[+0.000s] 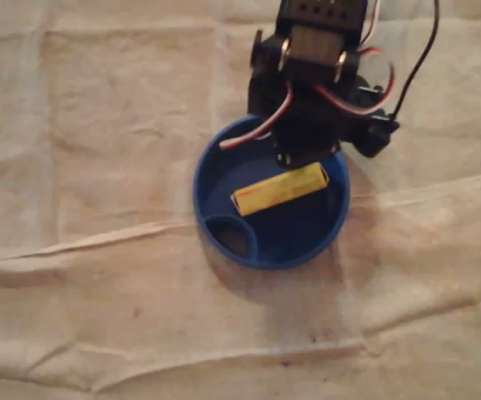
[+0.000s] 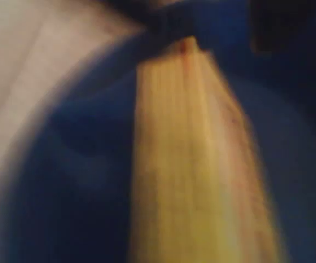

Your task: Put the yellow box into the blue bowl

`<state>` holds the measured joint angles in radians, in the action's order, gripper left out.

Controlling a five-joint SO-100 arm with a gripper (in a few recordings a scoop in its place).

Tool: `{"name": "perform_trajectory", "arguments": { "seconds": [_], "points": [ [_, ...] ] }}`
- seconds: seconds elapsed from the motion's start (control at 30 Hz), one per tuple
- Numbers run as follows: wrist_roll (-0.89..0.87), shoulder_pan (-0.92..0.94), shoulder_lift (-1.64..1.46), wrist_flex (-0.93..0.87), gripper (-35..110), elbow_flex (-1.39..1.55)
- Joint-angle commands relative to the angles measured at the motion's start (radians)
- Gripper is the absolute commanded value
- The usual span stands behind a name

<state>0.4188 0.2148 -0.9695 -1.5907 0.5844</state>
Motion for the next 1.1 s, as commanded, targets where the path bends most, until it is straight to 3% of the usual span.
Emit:
{"name": "perform_trajectory", "arguments": {
  "seconds": [0.0, 0.2, 0.63, 0.83, 1.07],
  "points": [
    [-0.009, 0.017, -0.209, -0.051, 0, -0.063],
    [-0.025, 0.002, -0.367, -0.175, 0, -0.06],
    [-0.098, 0.002, -0.667, -0.17, 0, -0.032],
    [-0.097, -0.005, -0.902, -0.17, 0, 0.181],
    [-0.097, -0.173, -1.279, -0.166, 0, 0.531]
  ]
}}
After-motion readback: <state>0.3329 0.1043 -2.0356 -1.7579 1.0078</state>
